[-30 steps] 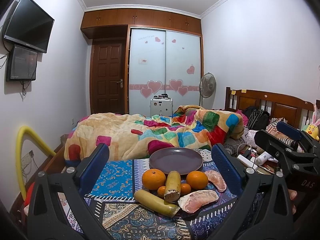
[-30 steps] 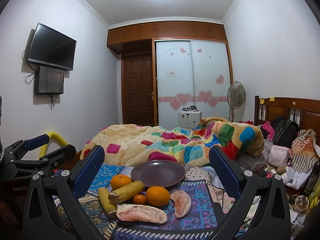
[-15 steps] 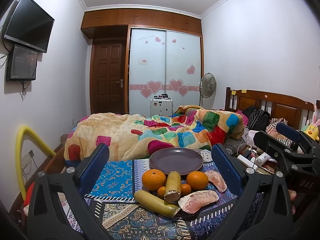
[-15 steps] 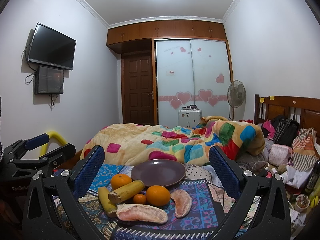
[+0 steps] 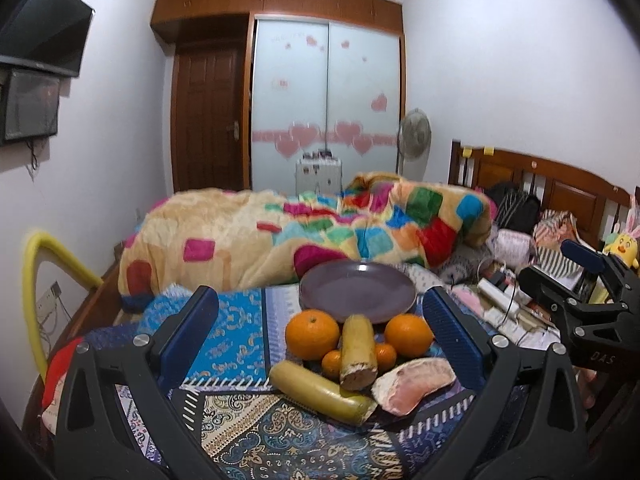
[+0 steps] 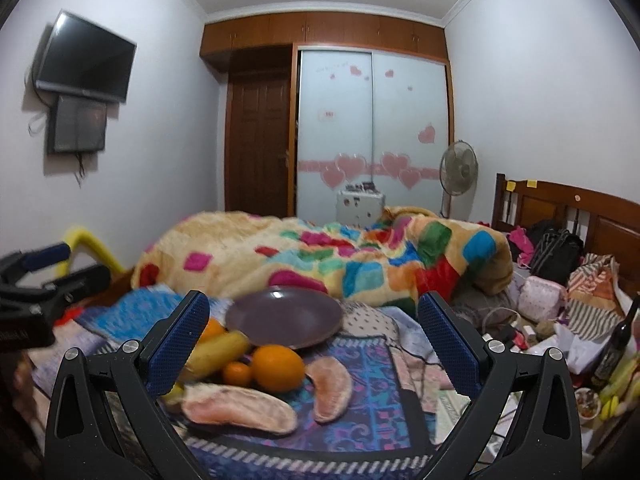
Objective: Organize fruits
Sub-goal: 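Grasp a large orange with the left tool while the right tool grasps another large orange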
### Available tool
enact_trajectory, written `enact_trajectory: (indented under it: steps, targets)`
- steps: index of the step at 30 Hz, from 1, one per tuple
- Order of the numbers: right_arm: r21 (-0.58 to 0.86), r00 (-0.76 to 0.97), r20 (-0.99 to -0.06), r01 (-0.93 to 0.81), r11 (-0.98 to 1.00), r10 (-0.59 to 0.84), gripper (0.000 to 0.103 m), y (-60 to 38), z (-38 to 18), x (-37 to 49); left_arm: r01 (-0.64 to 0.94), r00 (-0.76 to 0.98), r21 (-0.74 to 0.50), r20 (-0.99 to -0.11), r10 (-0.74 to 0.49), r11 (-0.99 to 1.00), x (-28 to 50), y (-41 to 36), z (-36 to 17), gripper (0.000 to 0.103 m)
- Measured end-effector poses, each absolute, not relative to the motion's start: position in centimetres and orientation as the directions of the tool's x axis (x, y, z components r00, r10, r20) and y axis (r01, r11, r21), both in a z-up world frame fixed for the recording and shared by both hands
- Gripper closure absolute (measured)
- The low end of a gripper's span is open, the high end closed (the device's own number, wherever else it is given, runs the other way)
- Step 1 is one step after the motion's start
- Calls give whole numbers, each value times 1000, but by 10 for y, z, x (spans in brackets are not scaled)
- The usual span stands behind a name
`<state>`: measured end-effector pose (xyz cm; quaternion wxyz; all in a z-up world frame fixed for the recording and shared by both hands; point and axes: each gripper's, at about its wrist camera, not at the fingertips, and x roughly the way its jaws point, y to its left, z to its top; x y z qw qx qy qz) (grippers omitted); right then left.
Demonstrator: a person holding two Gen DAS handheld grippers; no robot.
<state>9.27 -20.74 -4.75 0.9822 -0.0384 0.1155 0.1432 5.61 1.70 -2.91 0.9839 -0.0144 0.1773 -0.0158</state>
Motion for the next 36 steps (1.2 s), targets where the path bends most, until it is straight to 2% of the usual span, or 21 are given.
enact_trajectory:
  steps: [6,11,16,23,25,30,36]
  targets:
    - [-97,911,-339,-282,955,234,0,-210,-70,118,31,887,-37,-459,-44,999,91,25,-54,0]
    - [-72,872,-423,-304,950,247,0,-216,-89,142,54,844,-38,-533,-66,998,114,24,-73,12]
    - [-46,826,-501,-326,944,260,0,-221,-106,159,83,817,-34,-571,-88,996,132,15,-86,17]
    - [18,746,-571,-406,914,343,14,-214,-116,175,88,760,-66,-641,-110,994,163,21,-100,37]
    - [28,730,-577,-431,902,367,18,-208,-115,177,84,746,-70,-656,-109,994,170,25,-102,39]
    - [35,698,-589,-482,876,407,19,-192,-116,185,79,717,-63,-690,-101,995,179,35,-107,39]
    - [49,637,-646,-516,855,421,28,-174,-126,202,78,692,-66,-715,-102,995,184,46,-113,39]
